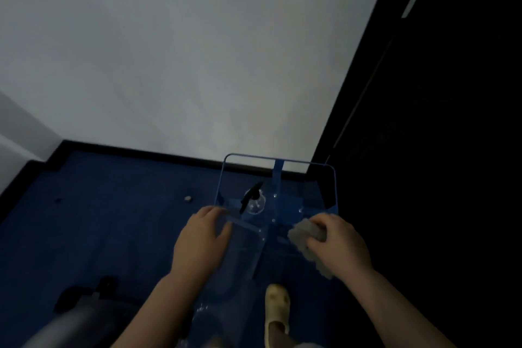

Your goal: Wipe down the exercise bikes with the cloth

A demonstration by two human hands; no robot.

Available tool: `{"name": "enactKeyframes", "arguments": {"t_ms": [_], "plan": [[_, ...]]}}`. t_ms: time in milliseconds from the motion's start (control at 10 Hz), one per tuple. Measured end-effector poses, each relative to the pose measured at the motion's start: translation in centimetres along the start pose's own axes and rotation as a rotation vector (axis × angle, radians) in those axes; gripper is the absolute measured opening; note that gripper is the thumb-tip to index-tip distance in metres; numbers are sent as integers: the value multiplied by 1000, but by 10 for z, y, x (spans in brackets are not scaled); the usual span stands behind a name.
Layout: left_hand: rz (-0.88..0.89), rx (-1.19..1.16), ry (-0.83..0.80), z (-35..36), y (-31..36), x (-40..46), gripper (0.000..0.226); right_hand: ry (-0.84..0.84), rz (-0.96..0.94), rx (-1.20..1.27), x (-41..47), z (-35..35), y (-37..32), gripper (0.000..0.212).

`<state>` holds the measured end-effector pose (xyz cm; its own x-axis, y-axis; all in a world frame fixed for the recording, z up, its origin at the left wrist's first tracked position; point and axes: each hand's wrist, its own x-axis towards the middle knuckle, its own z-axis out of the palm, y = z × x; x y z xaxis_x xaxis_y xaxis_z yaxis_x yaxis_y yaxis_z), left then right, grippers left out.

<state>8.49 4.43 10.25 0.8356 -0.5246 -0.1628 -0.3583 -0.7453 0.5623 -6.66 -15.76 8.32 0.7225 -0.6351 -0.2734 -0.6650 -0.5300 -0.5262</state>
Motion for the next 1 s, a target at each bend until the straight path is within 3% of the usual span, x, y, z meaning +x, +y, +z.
{"name": "enactKeyframes", "arguments": {"t_ms": [200,500,700,900,1000], "plan": [[-144,-28,-13,22,-12,44,30,-132,44,-38,83,42,10,27],[-223,6,-44,55,-39,94,30,-61,23,-118,169,102,33,30],[-211,20,-45,75,-42,109,32,-285,54,-168,168,145,48,39],[-208,3,-16,62,-36,98,32,-267,37,-170,158,130,37,39],[-185,-22,25,44,-27,90,32,-179,-5,-135,152,105,20,28]]}}
